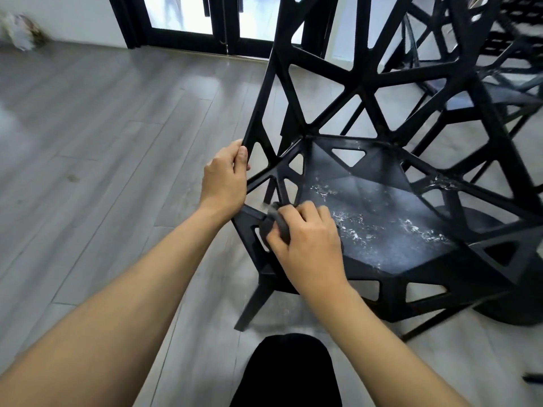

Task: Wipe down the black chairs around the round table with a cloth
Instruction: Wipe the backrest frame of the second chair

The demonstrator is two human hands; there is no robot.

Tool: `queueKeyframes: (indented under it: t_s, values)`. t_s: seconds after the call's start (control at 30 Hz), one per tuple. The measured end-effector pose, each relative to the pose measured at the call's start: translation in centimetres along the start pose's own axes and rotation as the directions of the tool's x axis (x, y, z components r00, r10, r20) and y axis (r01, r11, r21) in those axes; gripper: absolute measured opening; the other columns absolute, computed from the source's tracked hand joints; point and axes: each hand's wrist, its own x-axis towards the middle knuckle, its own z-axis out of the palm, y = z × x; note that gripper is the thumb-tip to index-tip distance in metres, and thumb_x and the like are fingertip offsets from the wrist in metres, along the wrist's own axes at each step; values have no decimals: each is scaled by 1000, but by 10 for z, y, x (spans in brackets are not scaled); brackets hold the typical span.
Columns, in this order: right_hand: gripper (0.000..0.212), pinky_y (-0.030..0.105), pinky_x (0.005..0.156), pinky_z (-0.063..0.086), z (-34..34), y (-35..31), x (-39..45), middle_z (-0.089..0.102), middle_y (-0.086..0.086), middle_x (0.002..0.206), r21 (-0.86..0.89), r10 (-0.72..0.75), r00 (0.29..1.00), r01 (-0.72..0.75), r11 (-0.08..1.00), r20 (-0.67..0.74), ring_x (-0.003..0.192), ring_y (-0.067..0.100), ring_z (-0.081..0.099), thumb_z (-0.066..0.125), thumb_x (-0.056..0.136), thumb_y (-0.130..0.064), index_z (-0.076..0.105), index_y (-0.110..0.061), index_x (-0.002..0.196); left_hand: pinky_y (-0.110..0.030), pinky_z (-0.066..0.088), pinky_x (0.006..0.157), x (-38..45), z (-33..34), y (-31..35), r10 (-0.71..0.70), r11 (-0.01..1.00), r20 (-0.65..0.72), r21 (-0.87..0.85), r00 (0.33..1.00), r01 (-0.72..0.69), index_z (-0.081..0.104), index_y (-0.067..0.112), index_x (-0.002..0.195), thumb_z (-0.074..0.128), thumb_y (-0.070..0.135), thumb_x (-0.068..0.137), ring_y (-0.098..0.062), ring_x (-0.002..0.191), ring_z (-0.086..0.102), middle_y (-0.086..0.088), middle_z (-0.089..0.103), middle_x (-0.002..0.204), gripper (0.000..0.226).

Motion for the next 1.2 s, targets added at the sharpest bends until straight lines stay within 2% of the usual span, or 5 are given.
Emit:
queueKeyframes:
  t_s: [0.2,0.4,0.57,0.9,1.2]
  values:
    - [26,43,63,42,10,-9,3,56,9,84,-125,24,1000,-24,992,-2,76,31,49,49,94,-32,64,-11,91,-13,33,59,-2,2,2,-10,1000,-27,-5,1000,9,64,16,112,34,31,110,-5,72,53,-1,63,85,34]
    - [27,51,88,44,41,-16,71,60,9,108,155,230,966,-247,956,119,103,34,51,46,103,-32,63,-12,107,-29,43,67,-1,3,-1,11,1000,-40,4,999,-10,60,12,97,33,29,109,-17,81,59,-3,64,85,33]
    - [33,49,85,45,39,-34,49,59,10,104,259,109,993,-118,959,47,91,33,50,43,98,-35,65,-14,112,-40,48,73,-1,1,-2,30,1000,-41,2,999,-30,59,10,96,36,27,108,-22,80,58,-4,63,84,31]
    - [24,44,64,47,7,-32,-17,58,7,87,-1,-36,999,36,999,5,76,29,50,51,95,-32,65,-13,95,-40,50,71,0,-6,-5,96,994,-18,58,995,-95,60,12,91,37,29,108,-20,78,60,-1,64,81,33]
    - [26,39,79,49,-27,19,50,59,1,95,52,110,993,-108,993,-38,87,23,54,58,96,-45,60,-20,102,-45,47,78,-2,-10,-3,98,962,-49,260,994,-82,58,18,128,41,25,106,-34,93,59,-8,59,109,29]
